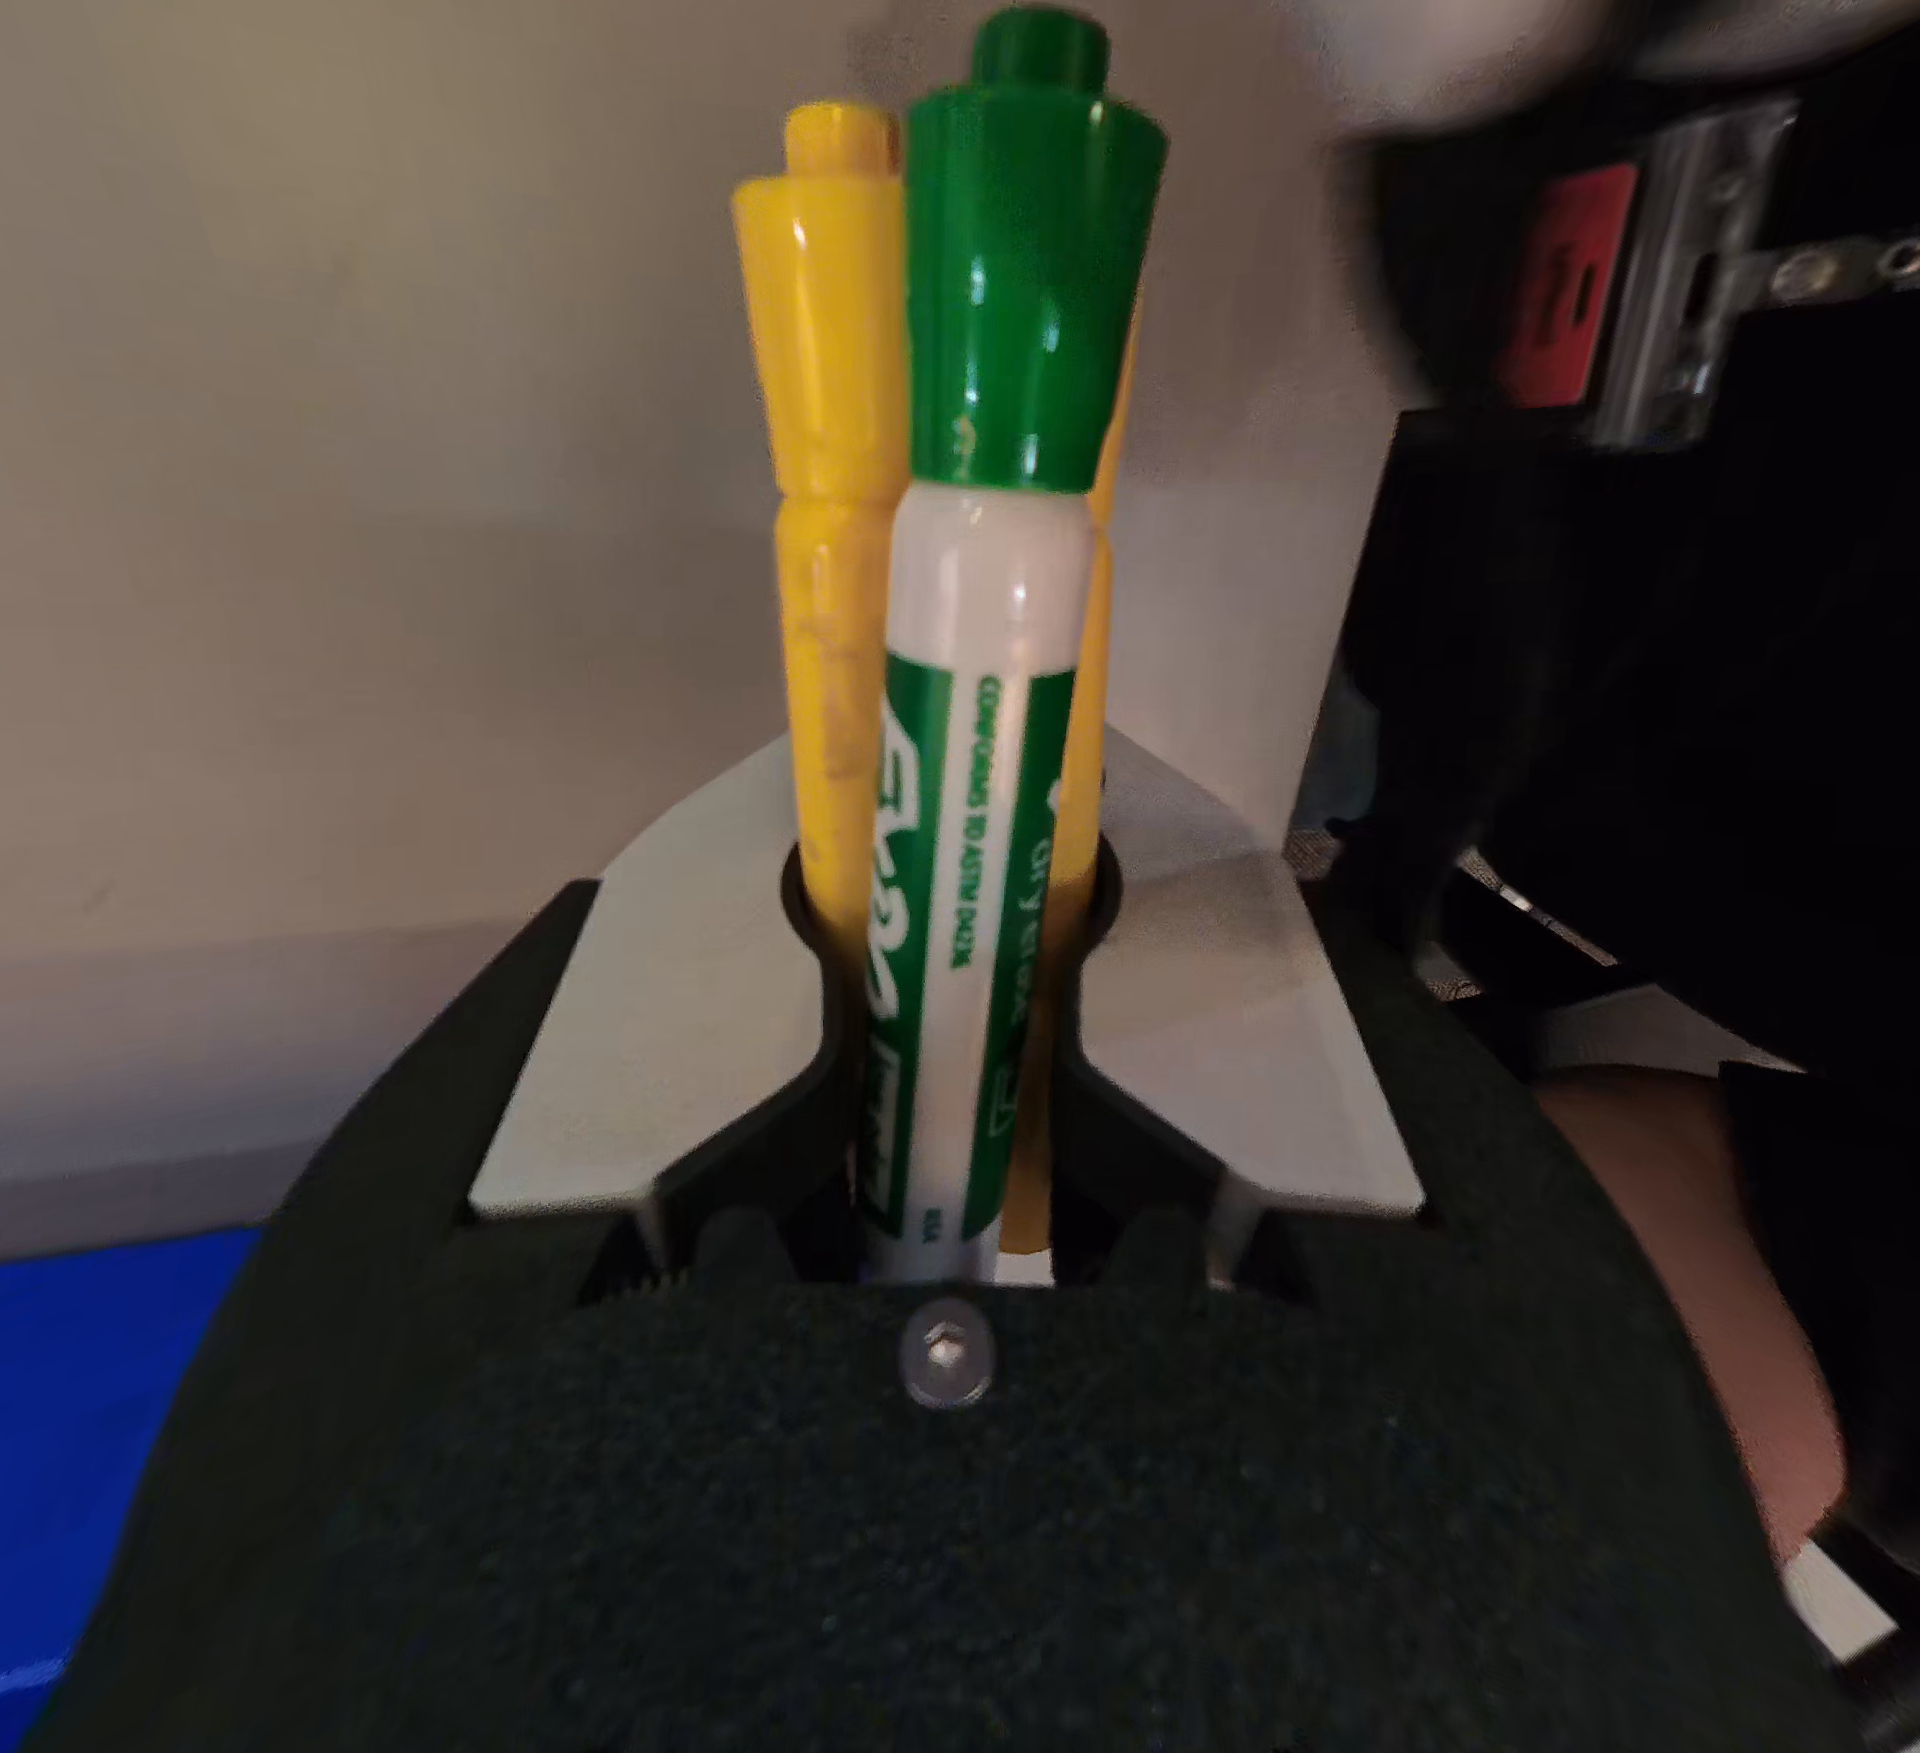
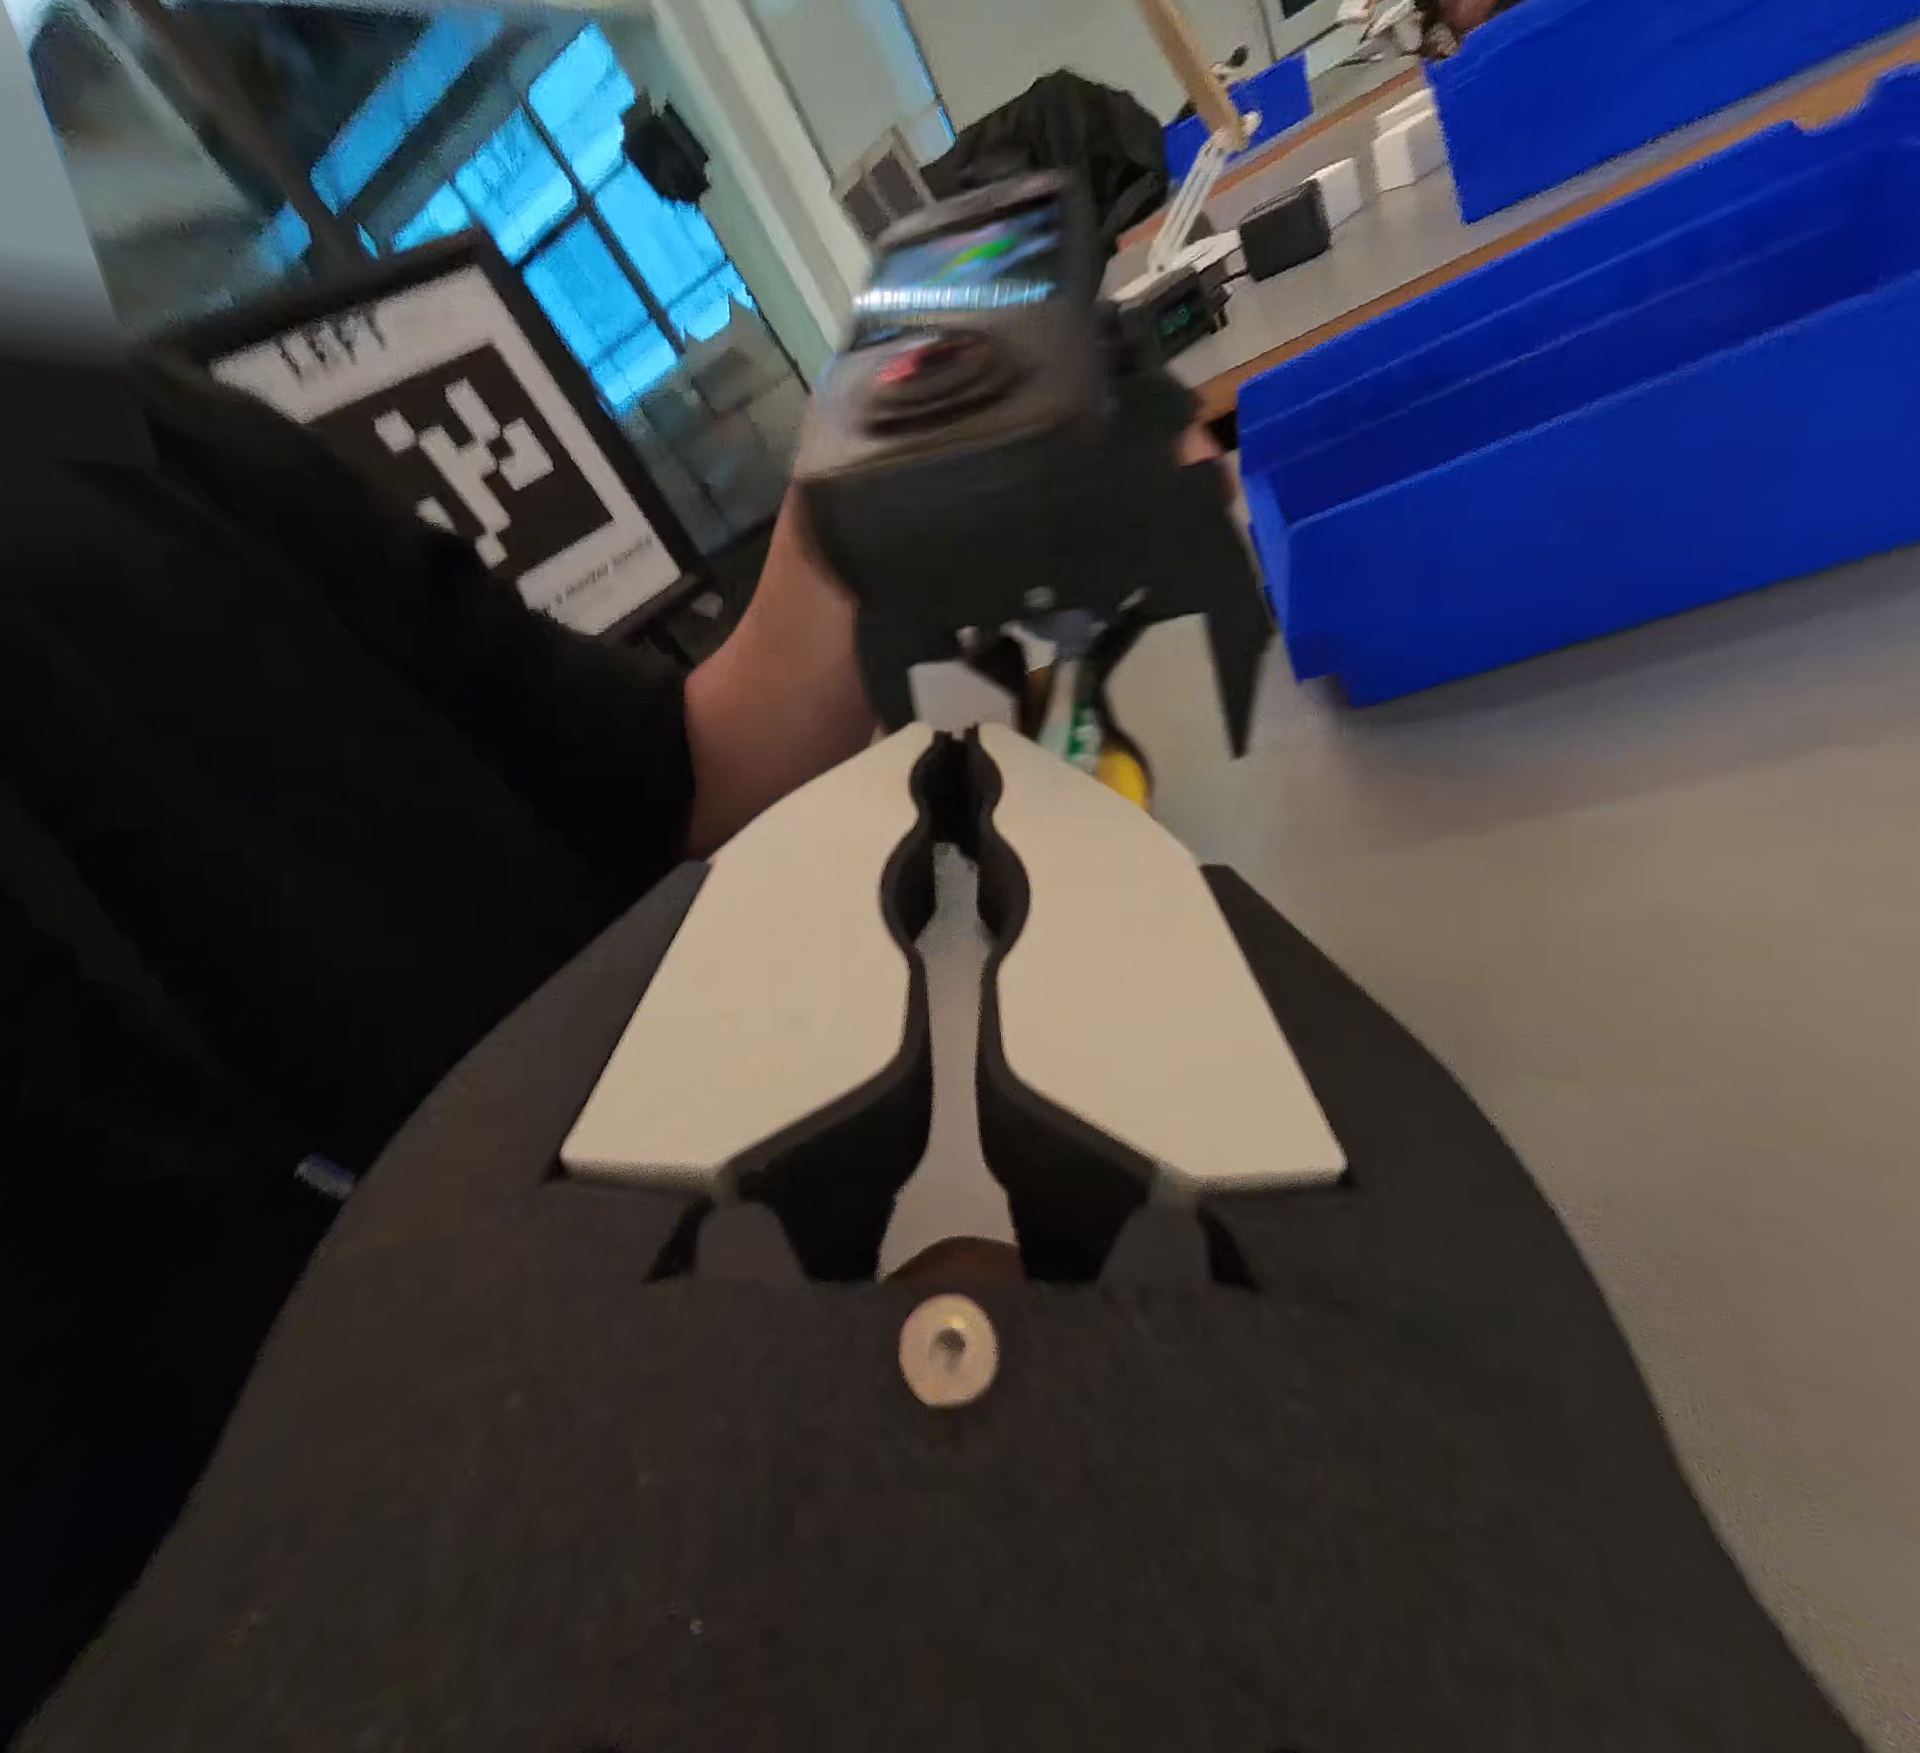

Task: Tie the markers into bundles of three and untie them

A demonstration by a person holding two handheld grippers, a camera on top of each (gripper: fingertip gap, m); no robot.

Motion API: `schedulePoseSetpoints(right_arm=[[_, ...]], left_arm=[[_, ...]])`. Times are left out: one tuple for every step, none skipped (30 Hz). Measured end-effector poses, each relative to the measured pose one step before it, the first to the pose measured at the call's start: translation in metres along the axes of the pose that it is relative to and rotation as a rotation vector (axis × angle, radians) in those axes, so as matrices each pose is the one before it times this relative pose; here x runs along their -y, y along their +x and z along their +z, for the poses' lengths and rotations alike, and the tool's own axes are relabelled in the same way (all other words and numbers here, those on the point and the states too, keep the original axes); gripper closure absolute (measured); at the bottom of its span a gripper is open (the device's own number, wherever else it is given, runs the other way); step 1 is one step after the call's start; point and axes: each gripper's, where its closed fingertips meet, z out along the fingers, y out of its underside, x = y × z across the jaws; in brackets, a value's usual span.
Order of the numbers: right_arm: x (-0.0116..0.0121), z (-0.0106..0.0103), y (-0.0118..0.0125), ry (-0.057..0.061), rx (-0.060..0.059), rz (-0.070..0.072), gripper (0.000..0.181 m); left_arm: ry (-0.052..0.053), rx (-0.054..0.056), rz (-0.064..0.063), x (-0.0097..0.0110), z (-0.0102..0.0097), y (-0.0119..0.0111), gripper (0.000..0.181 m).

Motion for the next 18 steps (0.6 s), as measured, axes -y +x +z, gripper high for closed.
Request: schedulePoseSetpoints(right_arm=[[0.00179,-0.00104,0.00853,-0.0003,-0.0094,0.0342,0.18],[-0.00285,0.00104,0.00697,-0.038,-0.0026,0.03,0.18],[-0.00518,0.00219,0.00579,-0.0576,0.0079,0.0383,0.18],[-0.00209,0.00216,0.00754,-0.0363,-0.0067,0.0354,0.179],[-0.00033,0.00221,0.00739,-0.0184,-0.0043,0.04,0.179],[-0.00079,0.0025,0.00416,-0.027,0.0244,0.0631,0.178],[-0.00137,0.0027,0.002,-0.0337,0.0409,0.0757,0.175],[-0.00206,0.003,0.00134,-0.035,0.0456,0.08,0.173],[-0.00303,0.0029,0.00093,-0.0404,0.0473,0.0726,0.173],[-0.00067,0.00203,0.00143,-0.023,0.0366,0.0456,0.172],[0.00087,0.00171,0.00255,-0.0012,0.0205,0.0253,0.171],[-0.0004,0.00157,0.00285,-0.0064,0.0177,0.0248,0.171],[-0.00103,0.00195,0.00189,-0.0109,0.0226,0.0255,0.17],[-0.00069,0.00174,0.00276,-0.0044,0.0152,0.0206,0.168],[0.00002,0.00153,0.0031,0.0014,0.0096,0.0212,0.163],[0.00046,0.00098,0.00196,0.0053,0.0133,0.0148,0.163],[0.00031,0.00073,0.00164,0.0056,0.0108,0.0092,0.163],[0.00011,0.00065,0.00082,0.005,0.014,0.0081,0.163]], left_arm=[[0.0039,-0.0031,0.0129,0.00255,-0.00053,0.00261,0.14],[0.0032,-0.0016,0.0119,0.00213,-0.00035,0.00235,0.14],[0.0024,-0.0046,0.01,0.00174,-0.00003,0.00248,0.14],[-0.0002,-0.0013,0.0084,0.0012,0.00008,0.00177,0.14],[-0.0027,0.0016,0.0054,0.00062,0.00022,0.00103,0.14],[-0.0038,0.0004,0.0023,0.00035,0.00014,0.00069,0.14],[-0.001,-0.0003,0.0023,0.00073,0.00009,0.00063,0.14],[0.0019,-0.0021,0.0033,0.00091,0.00014,0.00077,0.139],[0.0007,-0.0016,0.0023,0.00063,0.00011,0.00068,0.139],[-0.0019,0.0023,0.0008,0.00015,-0.00004,0.00008,0.139],[-0.0017,0.0023,0.0003,-0.00016,-0.00014,-0.00001,0.139],[0.0015,-0.0011,0.0007,0.00011,-0.00025,0.00042,0.139],[0.0023,-0.0011,0.001,0.00016,-0.0004,0.00046,0.139],[0.0019,0.0002,0.0008,-0.00009,-0.00049,0.00025,0.139],[0.0012,0.0003,-0.0003,-0.00013,-0.0006,0.00002,0.139],[0.0017,0.0,-0.0011,-0.0001,-0.0005,-0.00001,0.139],[0.0023,-0.0014,-0.0012,-0.00017,-0.00028,0.00015,0.139],[0.0007,-0.0009,-0.0008,-0.00032,-0.00019,-0.00001,0.139]])
